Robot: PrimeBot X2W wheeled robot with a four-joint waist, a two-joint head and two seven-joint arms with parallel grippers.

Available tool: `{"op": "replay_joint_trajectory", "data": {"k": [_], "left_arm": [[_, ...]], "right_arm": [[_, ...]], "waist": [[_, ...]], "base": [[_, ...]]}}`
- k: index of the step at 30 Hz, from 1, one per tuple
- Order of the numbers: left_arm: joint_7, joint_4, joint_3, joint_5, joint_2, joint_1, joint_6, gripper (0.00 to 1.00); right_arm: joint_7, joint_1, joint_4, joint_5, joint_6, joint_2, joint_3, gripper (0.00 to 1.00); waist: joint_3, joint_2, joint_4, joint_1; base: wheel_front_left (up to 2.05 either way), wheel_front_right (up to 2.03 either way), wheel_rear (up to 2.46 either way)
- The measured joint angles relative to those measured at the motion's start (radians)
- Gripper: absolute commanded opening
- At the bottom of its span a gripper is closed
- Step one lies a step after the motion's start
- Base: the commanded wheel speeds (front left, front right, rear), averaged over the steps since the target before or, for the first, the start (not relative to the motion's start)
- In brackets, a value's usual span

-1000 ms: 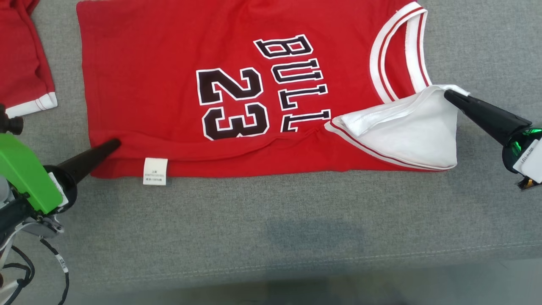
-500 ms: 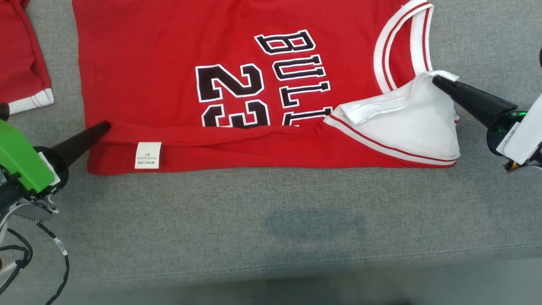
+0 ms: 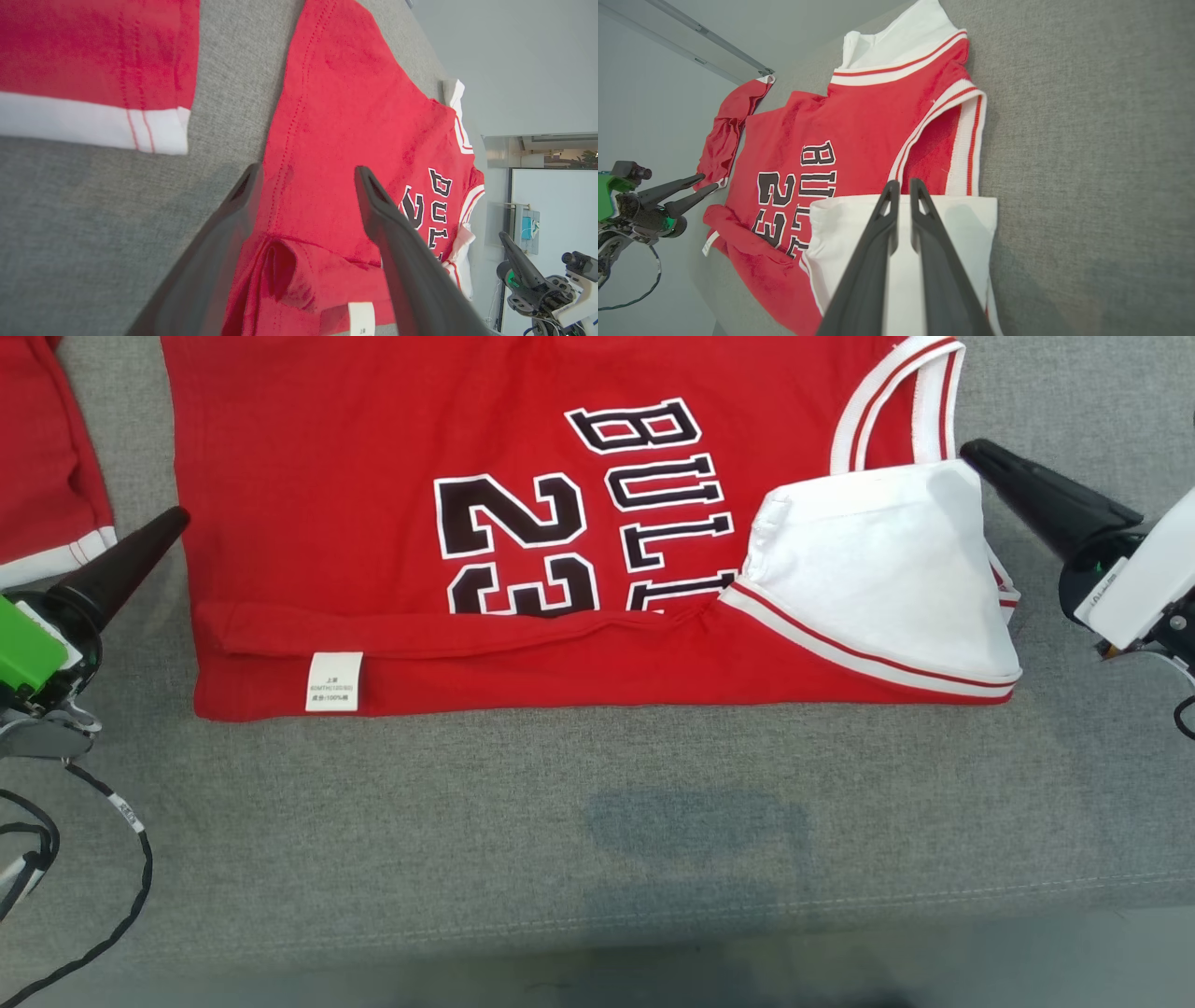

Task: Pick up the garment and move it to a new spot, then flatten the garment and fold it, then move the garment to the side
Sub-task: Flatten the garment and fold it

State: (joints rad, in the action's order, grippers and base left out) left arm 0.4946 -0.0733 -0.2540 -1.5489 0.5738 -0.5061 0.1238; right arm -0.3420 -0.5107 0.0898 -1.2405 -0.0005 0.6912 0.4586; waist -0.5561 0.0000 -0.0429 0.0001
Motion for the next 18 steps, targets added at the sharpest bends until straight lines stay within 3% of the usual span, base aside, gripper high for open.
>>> {"op": "replay_joint_trajectory", "data": {"k": [1,3,8,11,13,16,18], "left_arm": [[-0.01,-0.019,0.01,-0.005,-0.007,-0.004,0.0,1.0],[-0.039,-0.067,0.037,-0.022,-0.033,-0.006,0.001,1.0],[-0.104,-0.106,0.068,-0.021,-0.058,-0.023,0.001,1.0],[-0.148,-0.09,0.057,0.034,-0.051,-0.026,0.0,1.0],[-0.186,-0.077,0.052,0.085,-0.041,-0.021,-0.021,1.0],[-0.261,-0.045,0.021,0.187,-0.023,0.014,-0.092,1.0],[-0.309,-0.036,-0.013,0.255,-0.021,0.057,-0.122,1.0]], "right_arm": [[0.014,-0.007,-0.008,0.014,0.0,-0.005,-0.002,0.91],[0.059,-0.026,-0.031,0.044,0.002,-0.024,-0.012,1.0],[0.145,-0.034,-0.072,0.089,0.012,-0.047,-0.031,1.0],[0.199,-0.028,-0.089,0.142,0.026,-0.047,-0.031,1.0],[0.239,-0.007,-0.1,0.185,0.029,-0.042,-0.023,1.0],[0.299,0.053,-0.129,0.266,0.032,-0.027,-0.004,1.0],[0.34,0.1,-0.151,0.326,0.019,-0.011,0.009,1.0]], "waist": [[-0.001,0.0,0.0,0.0],[-0.002,0.0,0.0,0.0],[0.004,0.0,-0.001,0.0],[0.019,0.0,-0.002,0.0],[0.032,0.0,-0.002,0.0],[0.058,0.0,-0.002,0.0],[0.079,0.0,-0.002,0.0]], "base": [[0.0,0.0,0.0],[0.0,0.0,0.0],[0.0,0.0,0.0],[0.0,0.0,0.0],[0.0,0.0,0.0],[0.0,0.0,0.0],[0.0,0.0,0.0]]}}
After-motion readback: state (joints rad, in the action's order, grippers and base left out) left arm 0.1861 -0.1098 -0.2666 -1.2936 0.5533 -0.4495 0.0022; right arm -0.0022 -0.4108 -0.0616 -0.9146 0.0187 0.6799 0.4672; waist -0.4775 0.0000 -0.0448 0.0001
